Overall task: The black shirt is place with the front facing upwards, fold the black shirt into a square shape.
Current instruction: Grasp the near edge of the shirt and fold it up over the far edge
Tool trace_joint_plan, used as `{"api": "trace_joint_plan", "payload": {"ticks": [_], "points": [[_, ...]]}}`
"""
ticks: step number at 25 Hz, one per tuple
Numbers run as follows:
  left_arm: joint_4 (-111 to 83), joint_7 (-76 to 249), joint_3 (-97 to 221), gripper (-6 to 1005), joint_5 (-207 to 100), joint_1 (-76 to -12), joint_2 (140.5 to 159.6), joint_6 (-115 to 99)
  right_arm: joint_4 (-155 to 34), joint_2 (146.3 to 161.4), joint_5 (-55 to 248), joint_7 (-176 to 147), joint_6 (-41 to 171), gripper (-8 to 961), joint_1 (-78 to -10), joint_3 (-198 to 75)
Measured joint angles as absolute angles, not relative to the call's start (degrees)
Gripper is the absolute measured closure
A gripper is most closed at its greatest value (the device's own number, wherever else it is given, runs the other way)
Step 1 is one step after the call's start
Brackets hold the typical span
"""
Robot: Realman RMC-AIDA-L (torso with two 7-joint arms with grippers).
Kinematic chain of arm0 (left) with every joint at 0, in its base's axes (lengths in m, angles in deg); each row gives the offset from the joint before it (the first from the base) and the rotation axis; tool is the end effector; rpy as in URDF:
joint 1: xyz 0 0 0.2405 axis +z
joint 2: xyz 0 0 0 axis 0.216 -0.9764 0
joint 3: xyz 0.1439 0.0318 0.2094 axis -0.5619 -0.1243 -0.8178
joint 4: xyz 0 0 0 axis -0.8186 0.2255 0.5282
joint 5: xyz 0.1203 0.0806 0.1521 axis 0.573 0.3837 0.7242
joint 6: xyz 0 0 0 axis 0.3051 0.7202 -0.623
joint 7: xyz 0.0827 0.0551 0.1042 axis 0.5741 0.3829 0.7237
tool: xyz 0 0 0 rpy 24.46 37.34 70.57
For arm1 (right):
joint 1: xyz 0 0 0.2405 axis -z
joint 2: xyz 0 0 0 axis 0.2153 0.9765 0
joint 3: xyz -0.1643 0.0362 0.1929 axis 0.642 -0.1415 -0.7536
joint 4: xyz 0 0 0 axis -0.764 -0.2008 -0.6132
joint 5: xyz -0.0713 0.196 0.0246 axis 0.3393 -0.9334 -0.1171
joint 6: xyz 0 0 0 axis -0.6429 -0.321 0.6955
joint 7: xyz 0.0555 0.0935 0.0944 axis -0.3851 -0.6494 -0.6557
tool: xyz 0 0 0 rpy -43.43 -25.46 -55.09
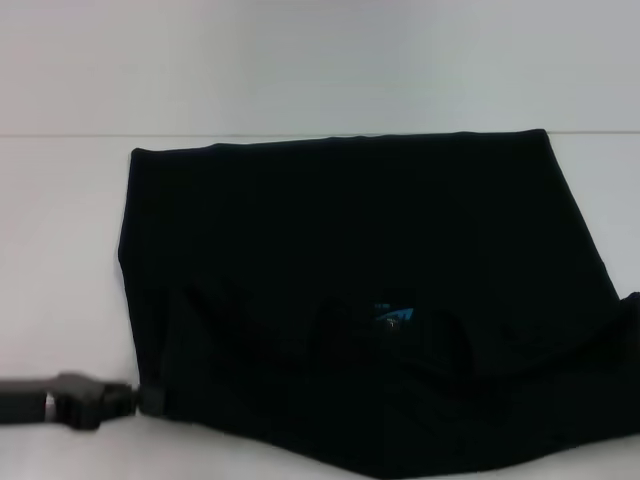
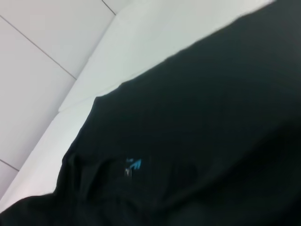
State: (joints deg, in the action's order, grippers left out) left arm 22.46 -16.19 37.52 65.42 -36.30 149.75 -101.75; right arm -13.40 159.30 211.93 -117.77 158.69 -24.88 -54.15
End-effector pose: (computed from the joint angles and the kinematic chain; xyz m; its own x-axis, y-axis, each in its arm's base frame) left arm -0.3265 0.2674 0.0354 0.4857 0.7949 0.3636 0.8258 -0.5537 0.1073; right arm 0.3745 0.2117 0.0787 0.2793 -0.7574 -0.5902 -0.9455 -0.3241 -0.0316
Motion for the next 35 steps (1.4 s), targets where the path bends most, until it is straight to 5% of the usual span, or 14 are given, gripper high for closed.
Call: {"api": "trace_joint_plan", "payload": {"ticks": [4,14,18,35], "points": [[22.5,-18.2,39.7,994,65.4,-39.8,149.63,-98.1,-15.0,157.73,212.1,-118.2,156.0,950,-29.4,-54.1],[20.5,-26.9,40.6,994,65.3,-53.6,149.47,-77.9,-26.7,149.86,212.1,-119.5,140.8,950,-43.8,-52.2],[17.5,-28.0,40.4,994,65.5,-58.3,149.39,-67.1,-31.1,147.88,212.1,-120.5,131.3,949,-49.4,-49.0],[11.9,-26.3,40.2,995,65.3,-63.0,151.20,-39.0,-39.0,148.00,212.0,-125.3,103.8,950,-64.0,-36.1]]}}
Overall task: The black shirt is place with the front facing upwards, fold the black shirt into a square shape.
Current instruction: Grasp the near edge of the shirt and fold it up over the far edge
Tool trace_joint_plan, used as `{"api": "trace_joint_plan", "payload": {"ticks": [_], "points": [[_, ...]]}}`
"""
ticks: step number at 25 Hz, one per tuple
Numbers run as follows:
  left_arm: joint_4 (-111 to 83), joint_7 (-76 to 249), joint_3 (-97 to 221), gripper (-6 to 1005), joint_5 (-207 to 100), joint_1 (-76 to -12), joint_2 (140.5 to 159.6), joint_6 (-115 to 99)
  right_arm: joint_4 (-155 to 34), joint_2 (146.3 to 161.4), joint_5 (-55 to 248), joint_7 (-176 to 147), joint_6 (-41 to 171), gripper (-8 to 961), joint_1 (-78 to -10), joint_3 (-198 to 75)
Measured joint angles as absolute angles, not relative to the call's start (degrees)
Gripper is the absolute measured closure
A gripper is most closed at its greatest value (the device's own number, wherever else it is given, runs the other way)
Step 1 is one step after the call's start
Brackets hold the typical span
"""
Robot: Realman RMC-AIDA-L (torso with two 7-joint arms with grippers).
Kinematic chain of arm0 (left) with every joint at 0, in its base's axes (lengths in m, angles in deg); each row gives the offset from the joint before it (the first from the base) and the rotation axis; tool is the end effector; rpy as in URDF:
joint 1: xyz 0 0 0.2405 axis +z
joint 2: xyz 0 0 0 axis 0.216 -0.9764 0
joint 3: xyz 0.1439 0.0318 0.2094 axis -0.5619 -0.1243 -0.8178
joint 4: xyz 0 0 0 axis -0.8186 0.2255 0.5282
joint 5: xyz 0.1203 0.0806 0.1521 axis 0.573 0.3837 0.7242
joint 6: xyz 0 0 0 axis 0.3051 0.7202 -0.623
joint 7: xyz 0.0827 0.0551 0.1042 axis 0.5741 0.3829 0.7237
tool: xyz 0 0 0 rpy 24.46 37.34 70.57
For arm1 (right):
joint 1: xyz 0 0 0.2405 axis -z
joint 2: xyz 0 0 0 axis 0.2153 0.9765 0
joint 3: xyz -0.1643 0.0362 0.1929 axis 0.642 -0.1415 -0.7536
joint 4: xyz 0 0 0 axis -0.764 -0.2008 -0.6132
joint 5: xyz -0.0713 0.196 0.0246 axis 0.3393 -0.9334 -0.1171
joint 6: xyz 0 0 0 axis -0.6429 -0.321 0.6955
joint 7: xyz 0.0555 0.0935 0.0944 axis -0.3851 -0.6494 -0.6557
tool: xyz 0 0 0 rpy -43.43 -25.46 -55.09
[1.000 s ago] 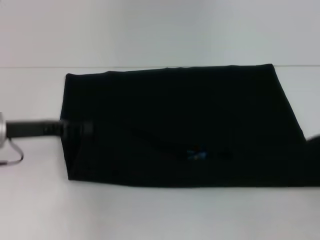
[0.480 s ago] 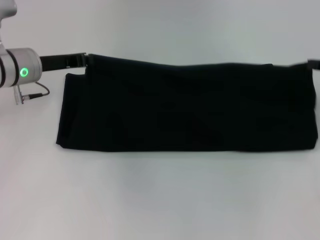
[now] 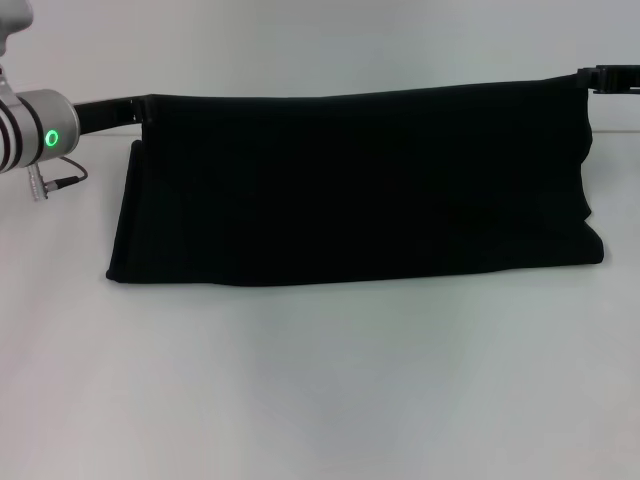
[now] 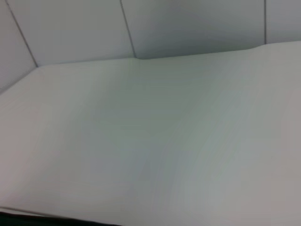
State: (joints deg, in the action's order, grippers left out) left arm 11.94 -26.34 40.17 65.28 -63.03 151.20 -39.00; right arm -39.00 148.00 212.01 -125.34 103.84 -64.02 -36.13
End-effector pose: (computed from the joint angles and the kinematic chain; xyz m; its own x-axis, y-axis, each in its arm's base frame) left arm -0.2593 0.4805 0.0422 0.4965 0.5483 0.6730 0.8607 -0.2100 -0.4638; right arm 0.2542 0.4913 0.0901 0.5959 -0.5560 -0.5794 -0.7980 -0.3295 -0.5045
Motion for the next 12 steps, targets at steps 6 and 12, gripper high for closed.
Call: {"api": "trace_joint_plan", "payload": {"ticks": [6,12], "points": [[10.8,-24.6,40.2,995,65.3,-64.1,151.78,-35.7,-40.3,148.32,211.8,-124.7,100.8,950,-64.3,-35.5],[10.8,-23.6,40.2,995,65.2,-65.0,153.28,-31.3,-40.1,149.64,211.8,-123.4,98.0,944,-64.3,-35.4]]}}
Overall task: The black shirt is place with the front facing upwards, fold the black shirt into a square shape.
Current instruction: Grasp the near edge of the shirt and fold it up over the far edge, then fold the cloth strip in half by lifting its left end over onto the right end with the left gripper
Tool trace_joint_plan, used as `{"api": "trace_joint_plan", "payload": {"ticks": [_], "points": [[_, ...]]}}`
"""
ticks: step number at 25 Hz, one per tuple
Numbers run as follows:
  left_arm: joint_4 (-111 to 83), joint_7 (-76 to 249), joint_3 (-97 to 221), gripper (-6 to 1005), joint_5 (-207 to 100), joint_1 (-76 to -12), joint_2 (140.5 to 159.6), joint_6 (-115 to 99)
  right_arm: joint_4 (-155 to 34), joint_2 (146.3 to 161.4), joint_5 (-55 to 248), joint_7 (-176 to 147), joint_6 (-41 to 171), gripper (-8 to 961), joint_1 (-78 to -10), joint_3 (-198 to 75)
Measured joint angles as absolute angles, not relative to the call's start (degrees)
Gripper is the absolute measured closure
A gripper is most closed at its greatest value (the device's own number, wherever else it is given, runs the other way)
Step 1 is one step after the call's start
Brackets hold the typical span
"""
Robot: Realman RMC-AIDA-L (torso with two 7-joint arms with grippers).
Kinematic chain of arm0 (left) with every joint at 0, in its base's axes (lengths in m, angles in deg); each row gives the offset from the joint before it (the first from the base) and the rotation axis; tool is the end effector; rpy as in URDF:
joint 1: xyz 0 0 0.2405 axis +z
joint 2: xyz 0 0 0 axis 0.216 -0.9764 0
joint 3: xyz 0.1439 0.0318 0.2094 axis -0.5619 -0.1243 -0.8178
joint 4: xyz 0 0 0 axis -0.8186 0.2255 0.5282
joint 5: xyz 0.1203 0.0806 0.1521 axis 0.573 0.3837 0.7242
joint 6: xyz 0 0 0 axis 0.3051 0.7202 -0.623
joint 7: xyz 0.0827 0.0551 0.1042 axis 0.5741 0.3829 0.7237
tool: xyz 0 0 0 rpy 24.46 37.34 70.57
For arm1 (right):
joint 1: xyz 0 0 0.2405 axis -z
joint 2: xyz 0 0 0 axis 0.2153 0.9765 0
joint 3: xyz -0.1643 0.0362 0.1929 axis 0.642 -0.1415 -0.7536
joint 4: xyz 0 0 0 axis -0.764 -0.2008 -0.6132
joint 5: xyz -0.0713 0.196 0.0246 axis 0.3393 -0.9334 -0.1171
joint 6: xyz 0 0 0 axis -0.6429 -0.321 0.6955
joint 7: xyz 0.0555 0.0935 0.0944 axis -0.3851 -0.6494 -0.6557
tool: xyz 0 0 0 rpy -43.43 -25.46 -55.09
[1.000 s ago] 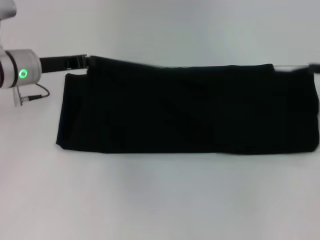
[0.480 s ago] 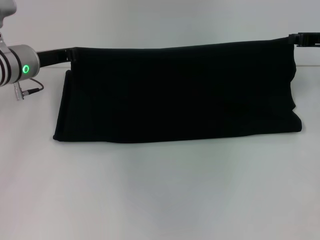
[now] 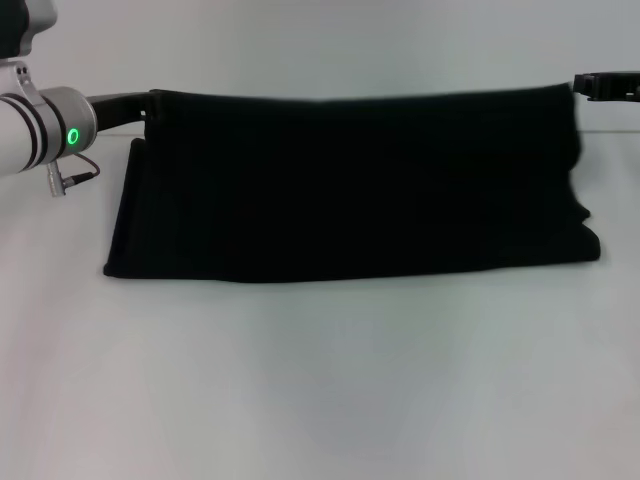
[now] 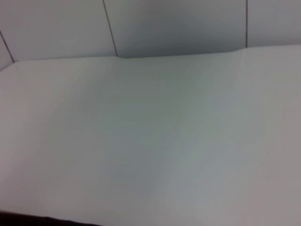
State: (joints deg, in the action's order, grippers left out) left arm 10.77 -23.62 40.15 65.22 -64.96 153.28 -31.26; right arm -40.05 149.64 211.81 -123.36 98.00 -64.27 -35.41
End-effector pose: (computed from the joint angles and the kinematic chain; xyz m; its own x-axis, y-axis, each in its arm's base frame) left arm -0.2515 0.4883 0.0304 0.5359 0.5145 0.6694 0.8300 -0.1760 -0.5292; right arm 0.2581 0.4941 0.0788 0.6160 -0.5400 -0.5735 -0.7770 -0.2969 -0.5550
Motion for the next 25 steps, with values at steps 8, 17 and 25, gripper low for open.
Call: {"api": "trace_joint_plan", "payload": {"ticks": [8,17,25], "points": [[9.8,-23.7,40.2,885,62.0,-66.4,154.68,-22.2,-38.8,151.23,211.6,-121.3,92.6,729,-64.7,-35.4],[16.3,-23.1,40.1,538,57.1,-62.0,154.99,-39.0,-33.9,150.96,211.0,-123.9,101.4,407,-60.8,-36.3],[24.0,-22.9,39.9,291,56.0,-53.6,154.47,-69.1,-24.8,151.21,205.3,-130.4,122.7,235,-51.0,-36.4]]}}
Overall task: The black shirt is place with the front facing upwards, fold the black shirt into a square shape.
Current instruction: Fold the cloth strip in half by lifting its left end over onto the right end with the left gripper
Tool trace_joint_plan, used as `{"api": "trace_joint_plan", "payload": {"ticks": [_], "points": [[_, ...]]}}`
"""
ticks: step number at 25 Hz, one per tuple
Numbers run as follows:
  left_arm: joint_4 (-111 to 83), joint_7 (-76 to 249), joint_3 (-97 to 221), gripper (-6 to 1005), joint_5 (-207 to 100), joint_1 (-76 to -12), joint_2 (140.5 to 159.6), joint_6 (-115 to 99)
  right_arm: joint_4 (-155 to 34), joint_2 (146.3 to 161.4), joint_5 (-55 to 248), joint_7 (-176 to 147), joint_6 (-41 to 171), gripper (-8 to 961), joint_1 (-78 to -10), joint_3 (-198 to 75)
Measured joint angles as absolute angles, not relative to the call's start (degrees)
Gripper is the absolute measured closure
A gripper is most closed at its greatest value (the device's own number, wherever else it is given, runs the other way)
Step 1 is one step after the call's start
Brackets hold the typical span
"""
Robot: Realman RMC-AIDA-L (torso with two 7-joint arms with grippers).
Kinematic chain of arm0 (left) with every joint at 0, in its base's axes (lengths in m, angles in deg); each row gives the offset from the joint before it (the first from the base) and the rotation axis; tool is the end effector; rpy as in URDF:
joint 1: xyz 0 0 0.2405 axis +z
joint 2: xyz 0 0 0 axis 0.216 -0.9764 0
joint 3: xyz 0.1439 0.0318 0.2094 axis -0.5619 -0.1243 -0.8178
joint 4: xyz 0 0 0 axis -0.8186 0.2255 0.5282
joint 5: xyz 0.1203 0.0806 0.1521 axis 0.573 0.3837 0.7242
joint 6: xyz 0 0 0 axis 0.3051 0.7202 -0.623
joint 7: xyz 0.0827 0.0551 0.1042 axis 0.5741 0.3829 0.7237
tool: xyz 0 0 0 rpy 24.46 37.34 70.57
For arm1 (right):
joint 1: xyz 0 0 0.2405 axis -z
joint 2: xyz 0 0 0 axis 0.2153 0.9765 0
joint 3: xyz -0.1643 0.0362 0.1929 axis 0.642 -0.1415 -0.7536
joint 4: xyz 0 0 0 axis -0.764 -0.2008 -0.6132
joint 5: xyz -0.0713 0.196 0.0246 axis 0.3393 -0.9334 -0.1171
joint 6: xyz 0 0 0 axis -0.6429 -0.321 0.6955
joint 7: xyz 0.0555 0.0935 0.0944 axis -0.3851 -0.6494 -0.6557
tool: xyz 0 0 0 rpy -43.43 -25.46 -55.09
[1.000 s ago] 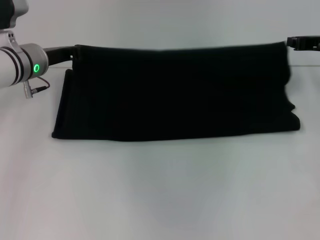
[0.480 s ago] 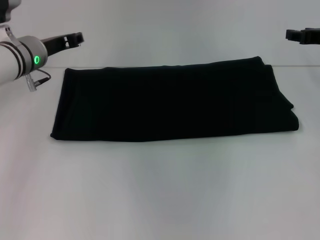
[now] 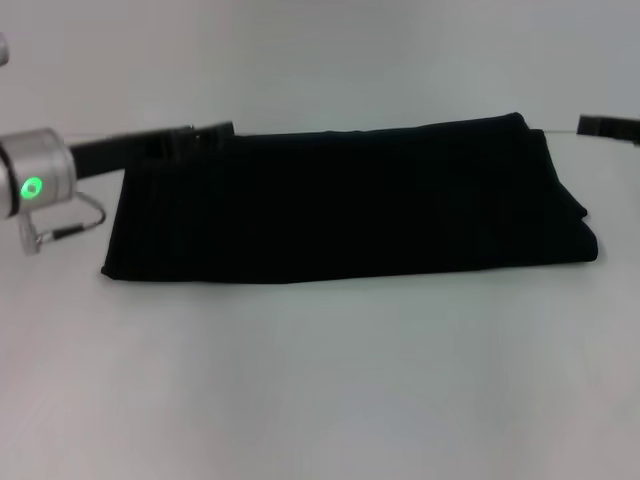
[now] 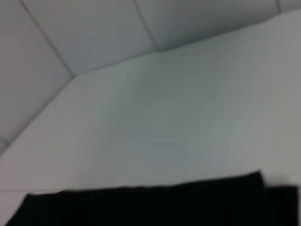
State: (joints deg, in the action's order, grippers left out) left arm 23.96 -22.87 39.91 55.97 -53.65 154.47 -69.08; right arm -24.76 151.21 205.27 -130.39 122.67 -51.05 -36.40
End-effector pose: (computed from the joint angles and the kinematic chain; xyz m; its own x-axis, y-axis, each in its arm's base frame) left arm -0.2466 0.4199 0.0384 0.4660 0.5685 0.6780 0.8568 -0.4813 -0.1852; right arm 0.2865 0.4271 0.1005 0.4526 -0.6140 -0.6467 -0.8906 -0.3470 -0.2939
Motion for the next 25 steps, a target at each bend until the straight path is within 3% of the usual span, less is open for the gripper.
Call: {"api": "trace_joint_plan", "payload": {"ticks": [2,8,25], "points": [[24.5,-22.9,39.9,262,55.8,-51.9,153.99,-73.9,-24.0,150.73,205.1,-132.2,126.9,161,-49.3,-36.3],[24.3,-23.1,39.7,263,55.8,-48.1,151.93,-81.8,-24.4,148.96,207.6,-137.0,132.5,157,-46.8,-35.9],[16.3,-42.8,39.6,264,56.9,-43.6,148.80,-82.6,-23.9,148.02,208.1,-137.8,132.8,165,-48.4,-36.2]]}}
